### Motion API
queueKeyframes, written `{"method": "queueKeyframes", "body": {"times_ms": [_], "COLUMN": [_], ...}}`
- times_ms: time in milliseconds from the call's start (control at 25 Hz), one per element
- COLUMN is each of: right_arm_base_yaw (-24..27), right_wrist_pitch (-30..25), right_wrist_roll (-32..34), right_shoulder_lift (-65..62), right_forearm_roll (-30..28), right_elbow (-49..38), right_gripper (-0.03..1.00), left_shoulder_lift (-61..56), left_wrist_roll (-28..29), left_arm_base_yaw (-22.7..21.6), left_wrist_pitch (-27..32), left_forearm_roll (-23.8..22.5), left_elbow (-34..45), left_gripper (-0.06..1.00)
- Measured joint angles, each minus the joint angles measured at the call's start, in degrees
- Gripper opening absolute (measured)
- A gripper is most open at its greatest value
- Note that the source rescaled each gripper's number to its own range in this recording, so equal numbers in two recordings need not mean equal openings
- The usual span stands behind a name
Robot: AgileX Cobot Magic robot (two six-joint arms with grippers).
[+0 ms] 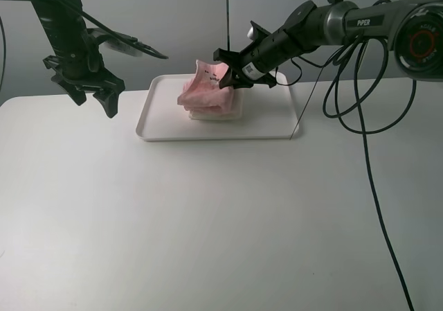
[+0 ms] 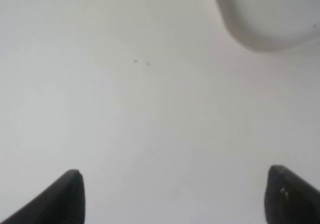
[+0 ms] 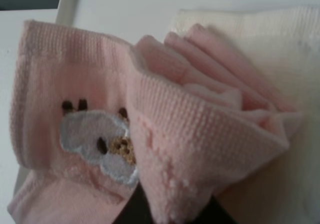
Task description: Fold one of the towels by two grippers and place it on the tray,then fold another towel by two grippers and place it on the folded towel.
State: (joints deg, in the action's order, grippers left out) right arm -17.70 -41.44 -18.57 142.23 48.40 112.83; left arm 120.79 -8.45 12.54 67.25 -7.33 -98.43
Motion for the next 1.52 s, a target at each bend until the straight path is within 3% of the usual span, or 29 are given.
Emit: {"method": "queueKeyframes", "body": {"times_ms": [80,160,240,320,400,520,760,920,1120,1360,1520], "right_arm_base_yaw": [0.0,0.0,0.0,0.0,0.0,0.0,0.0,0.0,0.0,0.0,0.0], "right_wrist_pitch": [0.2,0.5,0.7,0.6,0.3,-1.0,-7.1,-11.2,-10.4,-4.6,-4.6], "right_wrist_roll": [0.0,0.0,0.0,0.0,0.0,2.4,10.8,14.1,15.8,16.3,17.5], "right_shoulder_lift": [0.0,0.1,0.2,0.2,-0.4,-2.7,-13.0,-20.3,-31.7,-50.6,-65.1], "right_forearm_roll": [0.0,0.0,0.0,0.0,-1.0,-7.7,-31.3,-41.9,-47.4,-47.8,-47.8], "right_elbow": [0.0,0.0,0.0,0.0,0.0,0.0,0.0,-0.6,-11.6,-36.3,-49.7], "right_gripper": [0.08,0.19,0.47,0.84,0.97,1.0,1.0,1.0,1.0,1.0,1.0], "left_shoulder_lift": [0.0,0.0,0.0,0.0,0.0,0.0,0.0,-1.2,-9.6,-23.7,-33.4], "left_wrist_roll": [-0.2,-0.4,-0.5,-0.5,-0.5,-0.6,-0.5,0.4,0.6,4.0,6.9], "left_arm_base_yaw": [0.0,0.0,0.0,0.0,0.0,0.0,0.0,0.0,0.0,0.0,0.0], "left_wrist_pitch": [0.0,0.0,0.1,0.1,0.1,0.2,0.2,-0.5,-6.2,-14.8,-16.7], "left_forearm_roll": [0.1,0.4,0.6,0.9,1.1,1.1,1.1,2.0,2.3,2.2,2.2], "left_elbow": [0.0,0.0,0.0,0.0,0.0,0.0,0.0,1.0,9.3,25.8,36.8], "left_gripper": [0.93,0.93,0.93,0.93,0.93,0.93,0.93,0.93,0.93,0.93,0.93]}}
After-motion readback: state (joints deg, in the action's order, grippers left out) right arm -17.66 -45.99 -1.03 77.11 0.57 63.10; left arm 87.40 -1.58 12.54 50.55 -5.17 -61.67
